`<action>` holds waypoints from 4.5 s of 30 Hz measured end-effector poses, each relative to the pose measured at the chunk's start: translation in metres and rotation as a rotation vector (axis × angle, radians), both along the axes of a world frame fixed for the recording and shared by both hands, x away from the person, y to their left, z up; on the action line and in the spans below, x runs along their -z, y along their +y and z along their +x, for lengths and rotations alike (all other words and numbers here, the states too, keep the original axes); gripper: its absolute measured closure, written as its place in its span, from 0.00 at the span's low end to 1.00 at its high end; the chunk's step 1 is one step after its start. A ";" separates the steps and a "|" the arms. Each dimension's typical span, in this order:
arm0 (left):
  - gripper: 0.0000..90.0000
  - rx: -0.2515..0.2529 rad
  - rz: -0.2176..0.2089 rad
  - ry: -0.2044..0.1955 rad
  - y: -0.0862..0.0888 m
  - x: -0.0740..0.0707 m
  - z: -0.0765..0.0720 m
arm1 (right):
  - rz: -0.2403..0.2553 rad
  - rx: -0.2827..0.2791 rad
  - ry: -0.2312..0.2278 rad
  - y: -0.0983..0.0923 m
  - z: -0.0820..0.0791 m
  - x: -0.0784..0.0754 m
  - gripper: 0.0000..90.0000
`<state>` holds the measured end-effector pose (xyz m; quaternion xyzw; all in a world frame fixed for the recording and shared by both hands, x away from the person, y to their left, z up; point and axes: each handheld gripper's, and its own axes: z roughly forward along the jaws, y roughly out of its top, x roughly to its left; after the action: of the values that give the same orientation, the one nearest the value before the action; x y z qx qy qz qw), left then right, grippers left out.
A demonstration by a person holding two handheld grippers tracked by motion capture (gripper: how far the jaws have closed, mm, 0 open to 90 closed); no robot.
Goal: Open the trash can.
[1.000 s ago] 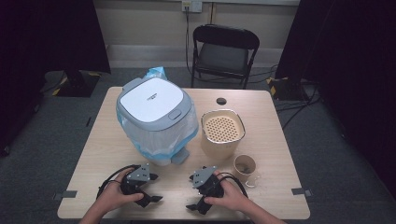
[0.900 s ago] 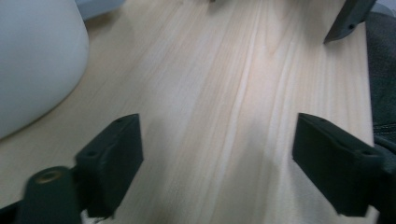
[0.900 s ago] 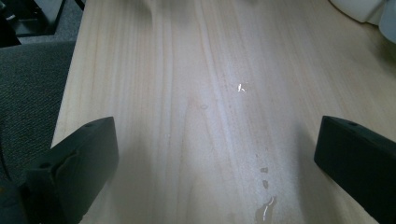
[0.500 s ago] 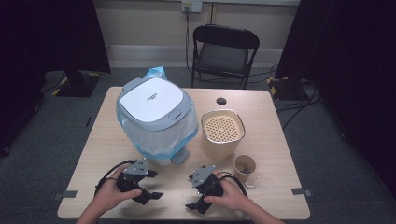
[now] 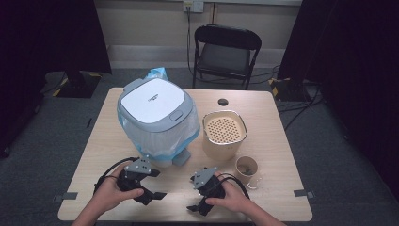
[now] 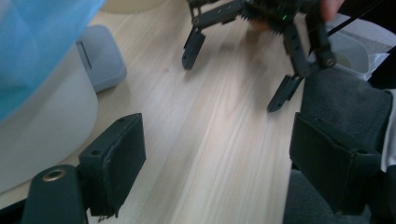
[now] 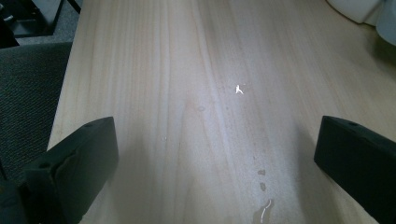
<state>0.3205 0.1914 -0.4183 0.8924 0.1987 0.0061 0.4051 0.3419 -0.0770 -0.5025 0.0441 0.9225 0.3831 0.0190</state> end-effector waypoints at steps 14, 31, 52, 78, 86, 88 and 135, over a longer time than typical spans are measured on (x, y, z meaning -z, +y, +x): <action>0.18 0.014 -0.046 0.008 -0.013 -0.037 -0.005 | -0.001 0.002 0.000 0.000 0.000 0.000 0.00; 0.34 -0.008 -0.031 0.012 -0.025 -0.066 -0.001 | -0.001 0.002 0.000 0.000 0.000 0.000 0.00; 0.58 -0.046 -0.023 0.048 -0.033 -0.100 0.013 | -0.006 0.005 0.006 0.000 0.000 0.000 0.00; 0.68 -0.115 -0.054 -0.014 -0.043 -0.151 0.024 | -0.005 0.004 0.009 0.000 0.000 0.000 0.00; 0.77 -0.180 -0.047 -0.006 -0.045 -0.163 0.033 | -0.005 0.004 0.008 0.000 0.000 0.000 0.00; 0.81 -0.197 -0.051 -0.002 -0.045 -0.164 0.035 | -0.005 0.005 0.008 0.000 0.000 0.000 0.00; 1.00 -0.418 -0.010 -0.045 -0.055 -0.173 0.083 | -0.005 0.000 0.006 0.000 0.000 0.000 0.00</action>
<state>0.4033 0.1365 -0.2450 0.8295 0.3704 0.1090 0.4036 0.3418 -0.0772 -0.5023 0.0454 0.9234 0.3808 0.0162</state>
